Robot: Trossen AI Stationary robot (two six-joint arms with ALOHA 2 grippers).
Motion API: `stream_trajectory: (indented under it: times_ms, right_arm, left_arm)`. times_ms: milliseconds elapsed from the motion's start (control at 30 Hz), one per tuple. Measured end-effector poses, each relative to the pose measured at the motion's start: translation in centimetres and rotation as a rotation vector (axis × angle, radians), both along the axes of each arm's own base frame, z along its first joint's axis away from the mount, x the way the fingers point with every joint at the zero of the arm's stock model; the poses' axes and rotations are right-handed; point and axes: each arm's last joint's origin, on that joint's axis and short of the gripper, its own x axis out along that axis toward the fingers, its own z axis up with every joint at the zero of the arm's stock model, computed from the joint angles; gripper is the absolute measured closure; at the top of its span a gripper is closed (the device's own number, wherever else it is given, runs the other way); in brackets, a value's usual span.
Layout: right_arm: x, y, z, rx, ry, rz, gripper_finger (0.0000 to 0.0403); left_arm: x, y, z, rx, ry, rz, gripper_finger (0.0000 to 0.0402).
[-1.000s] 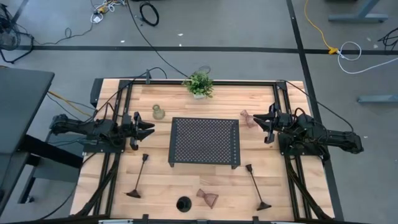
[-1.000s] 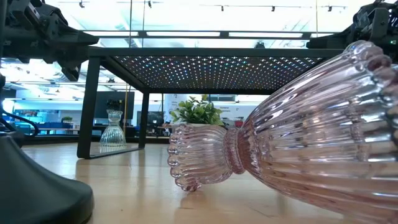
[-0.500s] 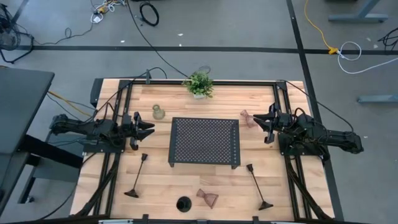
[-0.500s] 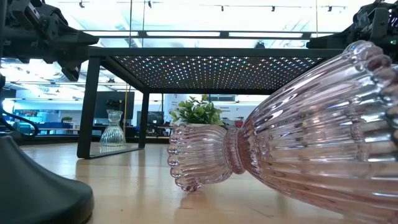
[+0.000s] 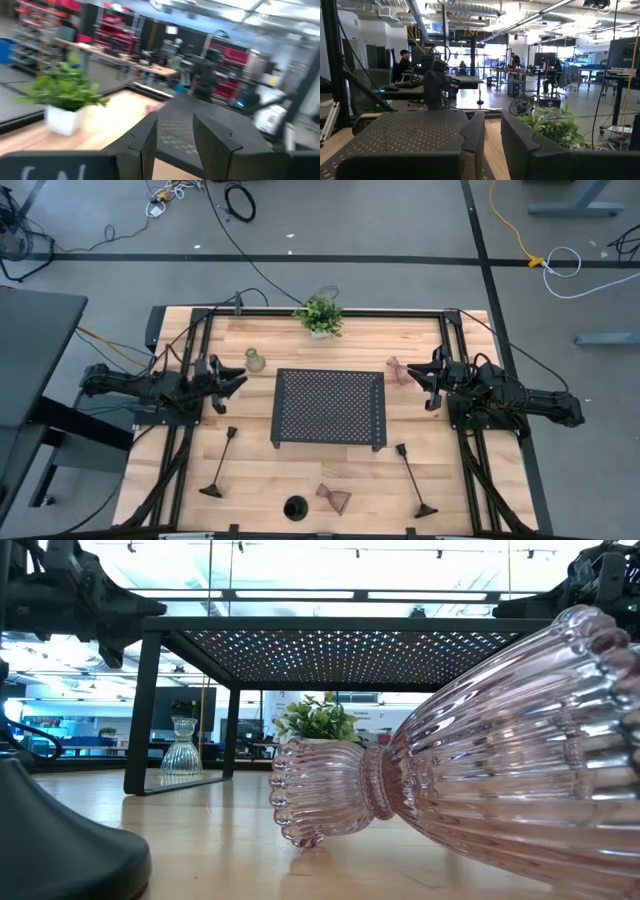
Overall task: Pick & Place candle stick holders
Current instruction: Put the transparent glass candle holder on the shelf
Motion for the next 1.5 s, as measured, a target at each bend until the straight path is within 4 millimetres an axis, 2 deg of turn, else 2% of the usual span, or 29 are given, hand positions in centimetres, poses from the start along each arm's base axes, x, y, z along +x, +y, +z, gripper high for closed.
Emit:
stream_trajectory:
  times_ms: [367, 700, 933, 1033, 1333, 1500]
  right_arm:
    - [0.0, 0.0, 0.0, -0.003, -0.001, -0.001, 0.0340]
    - [-0.1, -0.3, 0.1, 0.023, -0.019, -0.115, 0.0340]
    - [-0.1, -0.3, 0.1, 0.046, -0.027, -0.112, 0.0340]
    - [-0.1, -0.3, 0.2, 0.042, -0.026, -0.102, 0.0340]
    - [-0.1, -0.3, 0.2, 0.041, -0.026, -0.096, 0.0340]
    - [-0.1, -0.3, 0.2, 0.041, -0.026, -0.096, 0.0340]
  left_arm:
    - [-0.1, 0.2, 0.0, -0.053, -0.012, 0.078, 0.0273]
    - [-0.3, 0.7, -0.6, 0.038, 0.093, 0.290, 0.0273]
    - [-0.2, 0.9, -0.9, 0.116, 0.197, 0.388, 0.0271]
    - [0.1, 1.1, -1.2, 0.137, 0.247, 0.410, 0.0255]
    - [1.1, 2.2, -2.8, 0.101, 0.392, 0.513, 0.0164]
    - [1.4, 2.9, -3.8, 0.076, 0.479, 0.573, 0.0136]
